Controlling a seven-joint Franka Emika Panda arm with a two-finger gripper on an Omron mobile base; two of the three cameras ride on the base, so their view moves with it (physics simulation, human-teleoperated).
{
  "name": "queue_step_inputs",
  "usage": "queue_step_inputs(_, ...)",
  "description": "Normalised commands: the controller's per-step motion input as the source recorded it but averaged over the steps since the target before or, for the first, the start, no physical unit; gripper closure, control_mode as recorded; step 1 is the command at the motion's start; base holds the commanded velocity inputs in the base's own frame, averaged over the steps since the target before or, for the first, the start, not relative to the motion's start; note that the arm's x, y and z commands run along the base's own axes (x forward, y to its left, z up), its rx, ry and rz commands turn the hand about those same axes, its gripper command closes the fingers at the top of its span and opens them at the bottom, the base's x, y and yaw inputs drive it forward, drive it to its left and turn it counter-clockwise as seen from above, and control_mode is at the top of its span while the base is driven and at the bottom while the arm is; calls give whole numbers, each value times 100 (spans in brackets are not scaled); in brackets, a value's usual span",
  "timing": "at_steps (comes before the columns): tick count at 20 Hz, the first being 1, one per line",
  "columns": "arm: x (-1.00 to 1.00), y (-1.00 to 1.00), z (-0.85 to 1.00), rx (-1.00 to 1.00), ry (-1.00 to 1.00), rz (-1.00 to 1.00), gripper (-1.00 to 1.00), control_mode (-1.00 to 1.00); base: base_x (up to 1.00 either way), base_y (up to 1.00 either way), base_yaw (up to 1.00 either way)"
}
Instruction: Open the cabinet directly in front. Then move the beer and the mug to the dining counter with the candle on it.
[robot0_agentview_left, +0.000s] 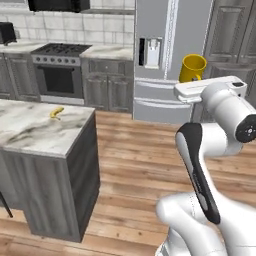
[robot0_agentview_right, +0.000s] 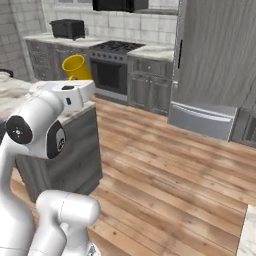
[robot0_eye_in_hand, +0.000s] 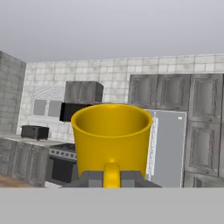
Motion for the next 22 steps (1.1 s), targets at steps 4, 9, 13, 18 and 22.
queue_step_inputs(4,0,0,0,0,0,0,100,100,-78,95,-7)
queue_step_inputs(9,0,0,0,0,0,0,100,100,-49,100,-18)
queue_step_inputs(13,0,0,0,0,0,0,100,100,-13,100,-23)
queue_step_inputs(18,0,0,0,0,0,0,100,100,0,100,-23)
queue_step_inputs(22,0,0,0,0,0,0,100,100,0,100,-23)
